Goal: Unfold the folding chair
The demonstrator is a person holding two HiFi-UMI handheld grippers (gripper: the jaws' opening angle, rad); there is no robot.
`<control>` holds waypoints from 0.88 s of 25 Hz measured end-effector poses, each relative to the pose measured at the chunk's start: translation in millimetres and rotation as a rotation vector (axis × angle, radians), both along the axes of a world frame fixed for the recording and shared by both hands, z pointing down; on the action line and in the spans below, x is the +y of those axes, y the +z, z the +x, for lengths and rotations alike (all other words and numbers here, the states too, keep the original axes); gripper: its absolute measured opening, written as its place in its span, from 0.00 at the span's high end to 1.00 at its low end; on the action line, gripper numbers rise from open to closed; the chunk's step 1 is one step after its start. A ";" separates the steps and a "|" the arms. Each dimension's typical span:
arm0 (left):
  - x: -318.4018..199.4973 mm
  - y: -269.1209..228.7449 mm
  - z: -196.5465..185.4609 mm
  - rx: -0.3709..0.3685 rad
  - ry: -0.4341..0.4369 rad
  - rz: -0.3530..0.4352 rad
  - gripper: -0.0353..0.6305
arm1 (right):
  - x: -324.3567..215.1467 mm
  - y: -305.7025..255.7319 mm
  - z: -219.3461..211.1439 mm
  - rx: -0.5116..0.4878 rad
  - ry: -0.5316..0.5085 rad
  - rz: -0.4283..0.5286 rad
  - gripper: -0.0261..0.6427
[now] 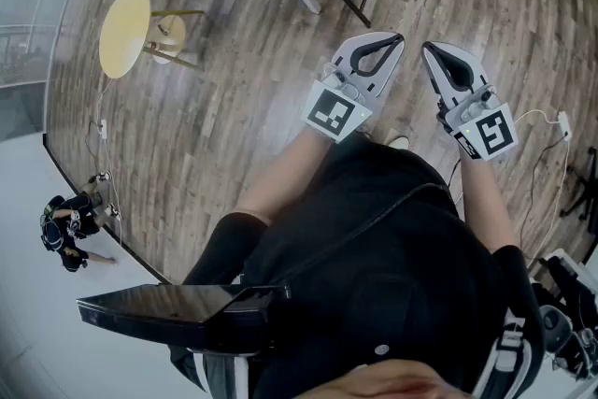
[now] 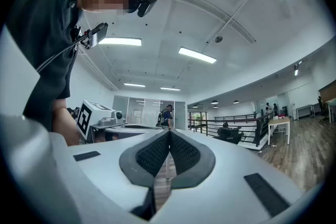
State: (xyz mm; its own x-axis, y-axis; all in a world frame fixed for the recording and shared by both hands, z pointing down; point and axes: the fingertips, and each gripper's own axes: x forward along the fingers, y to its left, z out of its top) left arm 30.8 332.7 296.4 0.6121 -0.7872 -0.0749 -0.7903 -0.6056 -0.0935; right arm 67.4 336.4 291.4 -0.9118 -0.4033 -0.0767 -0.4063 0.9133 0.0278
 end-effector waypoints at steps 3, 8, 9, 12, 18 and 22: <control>-2.5 1.9 1.9 0.003 0.007 -0.004 0.94 | -1.1 2.7 -2.0 0.002 -0.012 -0.002 0.95; 0.3 3.4 3.1 0.010 0.016 -0.014 0.94 | 1.6 0.6 -6.2 0.006 -0.026 0.006 0.95; 0.9 2.9 3.1 0.023 0.017 -0.015 0.94 | 1.8 0.1 -6.3 0.003 -0.025 0.007 0.95; 4.6 3.4 2.9 0.035 0.034 -0.021 0.94 | 1.1 0.9 -5.7 -0.002 -0.005 -0.003 0.95; 9.7 8.8 -0.7 0.013 0.049 -0.050 0.94 | 0.3 0.2 -3.5 0.004 0.056 0.001 0.95; 5.2 16.4 -5.9 0.009 0.033 -0.076 0.94 | -2.2 3.1 -5.1 -0.005 0.057 0.002 0.95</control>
